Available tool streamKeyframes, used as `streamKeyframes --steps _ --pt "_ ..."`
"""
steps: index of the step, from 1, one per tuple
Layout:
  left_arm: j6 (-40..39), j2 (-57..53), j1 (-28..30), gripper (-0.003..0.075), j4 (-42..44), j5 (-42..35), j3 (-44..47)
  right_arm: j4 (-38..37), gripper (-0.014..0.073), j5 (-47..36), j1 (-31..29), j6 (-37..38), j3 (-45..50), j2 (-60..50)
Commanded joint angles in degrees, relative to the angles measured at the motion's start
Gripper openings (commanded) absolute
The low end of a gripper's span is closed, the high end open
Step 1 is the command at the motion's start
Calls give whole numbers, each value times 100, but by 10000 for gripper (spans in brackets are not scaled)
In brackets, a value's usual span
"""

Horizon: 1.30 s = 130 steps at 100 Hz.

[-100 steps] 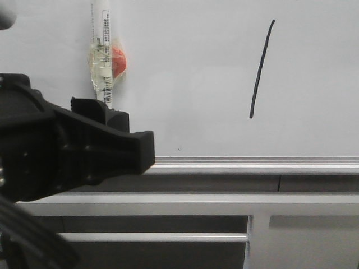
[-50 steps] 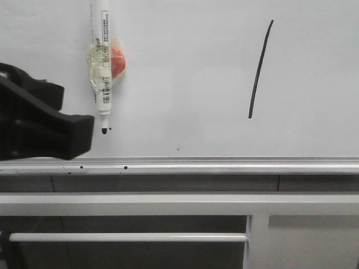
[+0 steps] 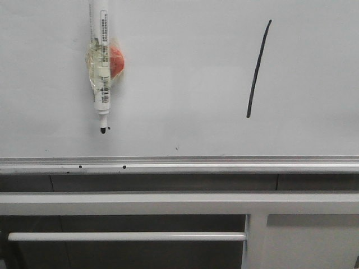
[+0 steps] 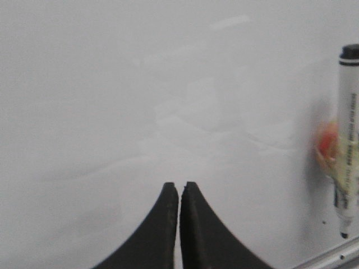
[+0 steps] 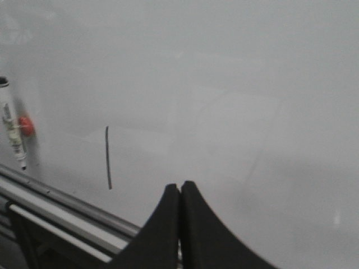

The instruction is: Write number 1 on whiteboard

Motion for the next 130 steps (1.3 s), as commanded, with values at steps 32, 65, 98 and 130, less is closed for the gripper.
streamKeyframes --steps 32,65,98,130 --pt "3314 -3272 -20 -20 -40 -63 -124 92 -63 -3365 -41 2 2358 86" --pt "4063 -4693 -20 -20 -405 196 -124 562 -63 -3030 -41 2 2527 99" --pt "3917 -4679 -20 -20 -1575 355 -124 562 -64 -3001 -41 2 2527 99" --pt "4203 -4679 0 -20 -1366 237 -124 562 -63 -2987 -41 2 2527 99"
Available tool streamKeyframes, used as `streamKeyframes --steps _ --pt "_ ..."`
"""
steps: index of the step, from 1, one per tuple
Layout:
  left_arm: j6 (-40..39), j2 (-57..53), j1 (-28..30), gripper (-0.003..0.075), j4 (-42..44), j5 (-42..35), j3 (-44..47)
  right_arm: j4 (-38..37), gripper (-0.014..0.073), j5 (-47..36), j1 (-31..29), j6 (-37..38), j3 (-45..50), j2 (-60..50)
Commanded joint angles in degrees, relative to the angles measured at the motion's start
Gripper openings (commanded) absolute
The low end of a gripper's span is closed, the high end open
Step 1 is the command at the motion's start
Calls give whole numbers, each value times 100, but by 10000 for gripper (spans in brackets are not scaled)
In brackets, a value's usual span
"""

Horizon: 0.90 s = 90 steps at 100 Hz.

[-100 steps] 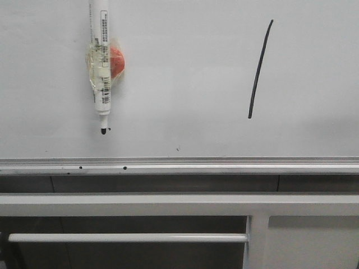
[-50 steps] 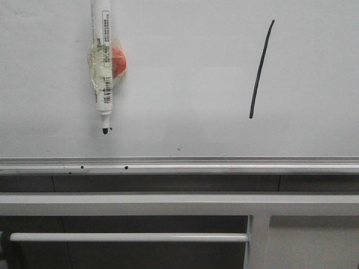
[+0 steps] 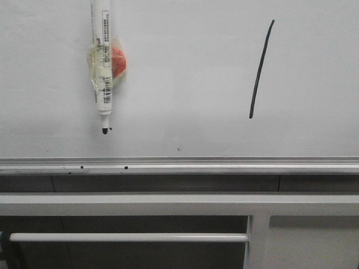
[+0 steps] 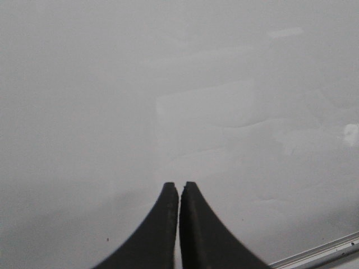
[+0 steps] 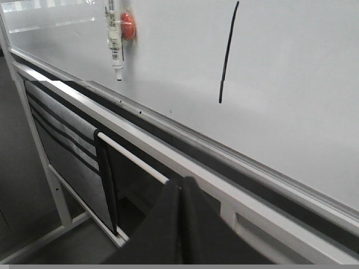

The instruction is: Write number 1 on whiteboard

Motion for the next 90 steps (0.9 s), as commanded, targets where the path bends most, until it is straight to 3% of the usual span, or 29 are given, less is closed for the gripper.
streamKeyframes --steps 1,17,37,55,74,90 --pt "40 -120 36 -20 461 229 -124 -42 -64 -343 -31 2 73 88" --pt "27 -120 1323 -20 281 1231 -124 -42 -63 -343 -31 2 73 88" --pt "27 -120 4003 -20 -654 3133 -124 -42 -63 -343 -31 2 73 88" --pt "-624 -120 5971 -20 -650 4565 -23 -42 -63 -343 -31 2 73 88" --pt "-763 -120 7326 -20 -650 6089 209 -42 -63 -343 -31 2 73 88" --pt "-1013 -120 8045 -20 -671 7238 549 -42 -64 -343 -31 2 73 88"
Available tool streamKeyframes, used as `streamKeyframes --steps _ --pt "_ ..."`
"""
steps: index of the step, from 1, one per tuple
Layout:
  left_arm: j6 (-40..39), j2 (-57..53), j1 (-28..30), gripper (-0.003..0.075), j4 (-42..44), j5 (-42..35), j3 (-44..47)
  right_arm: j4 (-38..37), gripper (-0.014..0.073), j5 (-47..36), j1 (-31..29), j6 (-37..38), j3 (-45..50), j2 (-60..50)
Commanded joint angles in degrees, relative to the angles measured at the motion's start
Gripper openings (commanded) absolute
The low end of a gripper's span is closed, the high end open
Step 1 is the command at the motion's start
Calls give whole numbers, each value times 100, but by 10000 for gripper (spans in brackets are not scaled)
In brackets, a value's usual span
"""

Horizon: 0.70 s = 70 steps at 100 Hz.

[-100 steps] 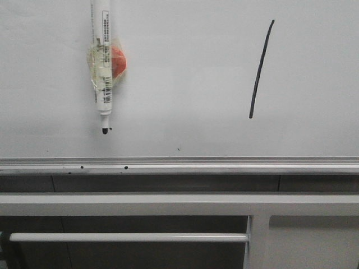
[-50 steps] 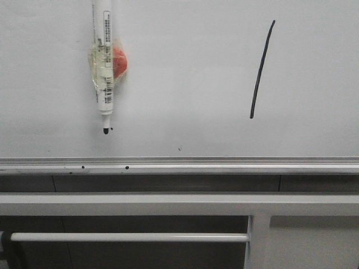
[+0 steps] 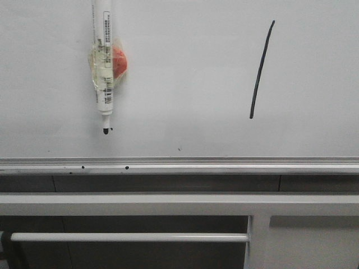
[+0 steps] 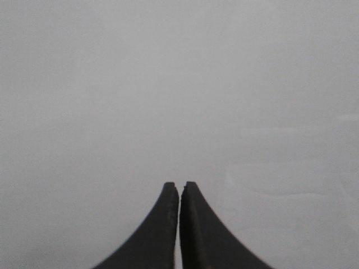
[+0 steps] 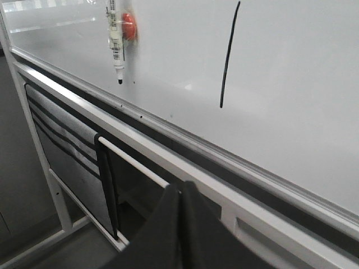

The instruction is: Write number 1 on whiteboard

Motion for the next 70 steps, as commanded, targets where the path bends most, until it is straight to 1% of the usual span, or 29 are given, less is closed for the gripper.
streamKeyframes --steps 1,6,13,43,59,66,70 --pt "-309 -120 342 -20 -139 833 -8 -42 -64 -343 -31 2 73 88" --pt "-561 -120 476 -20 -139 917 49 -42 -63 -343 -31 2 73 88" --pt "-721 -120 572 -20 -139 967 99 -42 -63 -343 -31 2 73 88" --pt "-721 -120 473 -20 -100 889 102 -42 -63 -343 -31 2 73 88" --pt "-436 -120 472 -20 -74 686 66 -42 -64 -343 -31 2 73 88" --pt "-436 -120 472 -20 -74 604 66 -42 -64 -343 -31 2 73 88" --pt "-586 -120 472 -20 83 562 66 -42 -64 -343 -31 2 73 88"
